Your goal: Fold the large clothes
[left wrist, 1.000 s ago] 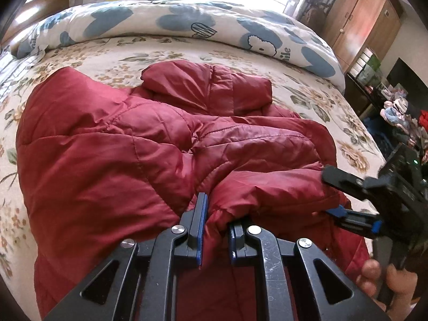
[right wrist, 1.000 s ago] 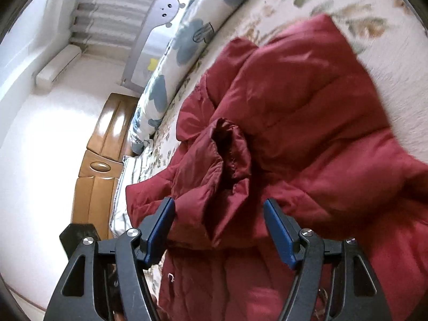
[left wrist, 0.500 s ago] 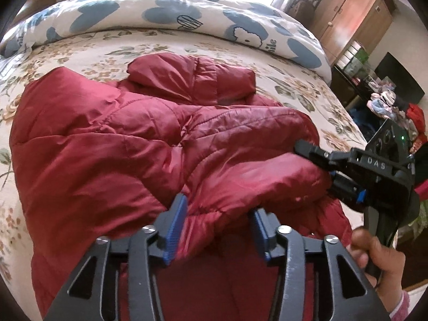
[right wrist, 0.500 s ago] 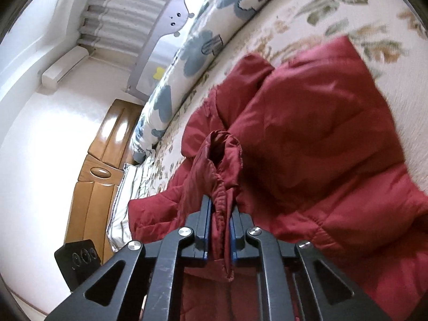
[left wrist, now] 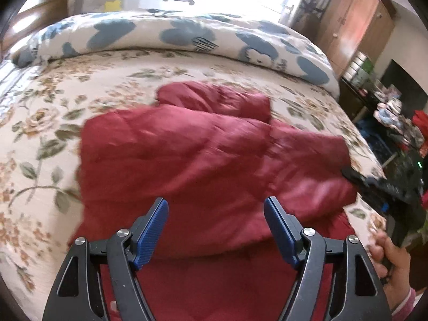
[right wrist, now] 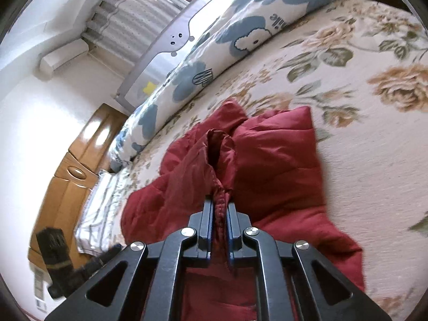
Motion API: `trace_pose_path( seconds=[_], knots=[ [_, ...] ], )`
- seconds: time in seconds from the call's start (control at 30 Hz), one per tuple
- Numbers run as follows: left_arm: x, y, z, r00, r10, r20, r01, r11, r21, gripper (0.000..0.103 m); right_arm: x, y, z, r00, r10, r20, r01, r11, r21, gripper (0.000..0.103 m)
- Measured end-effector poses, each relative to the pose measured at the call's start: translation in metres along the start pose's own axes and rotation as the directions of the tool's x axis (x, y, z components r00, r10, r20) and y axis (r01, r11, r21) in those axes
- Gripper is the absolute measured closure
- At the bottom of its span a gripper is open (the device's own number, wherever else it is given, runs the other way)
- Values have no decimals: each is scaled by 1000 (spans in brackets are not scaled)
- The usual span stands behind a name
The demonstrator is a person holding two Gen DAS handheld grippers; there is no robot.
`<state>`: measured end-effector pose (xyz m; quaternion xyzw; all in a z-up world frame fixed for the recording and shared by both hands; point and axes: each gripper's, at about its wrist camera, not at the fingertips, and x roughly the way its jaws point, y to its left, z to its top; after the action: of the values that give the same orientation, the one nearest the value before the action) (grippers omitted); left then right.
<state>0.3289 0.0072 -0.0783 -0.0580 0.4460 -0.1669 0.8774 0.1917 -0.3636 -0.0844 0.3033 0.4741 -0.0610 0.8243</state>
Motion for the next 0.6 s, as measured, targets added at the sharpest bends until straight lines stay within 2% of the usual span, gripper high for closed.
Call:
trace_pose_path(
  seconds=[0.1,0.2,0.43,0.57,0.6],
  knots=[
    [3,13,10,998,65,11,-65,998,-8,36,1,-2,-4,999,-48,-2,47,998,-31,97],
    [17,15,16,996,93,-1,-93,996,-10,44,5,-8,-7,997,-70,-15,70,997,-37,97],
    [65,11,16,985,153,-84,-151,988,35,45,9,-12,-11,994,-108,-28,107,993,-57,97],
    [79,7,19,979,176,-99,-172,984,45,45,-4,0,-9,989,-146,9,146,986,-79,90],
    [80,7,19,979,178,-98,-174,984,46,45,-11,7,-8,985,-169,41,172,980,-99,84]
  ],
)
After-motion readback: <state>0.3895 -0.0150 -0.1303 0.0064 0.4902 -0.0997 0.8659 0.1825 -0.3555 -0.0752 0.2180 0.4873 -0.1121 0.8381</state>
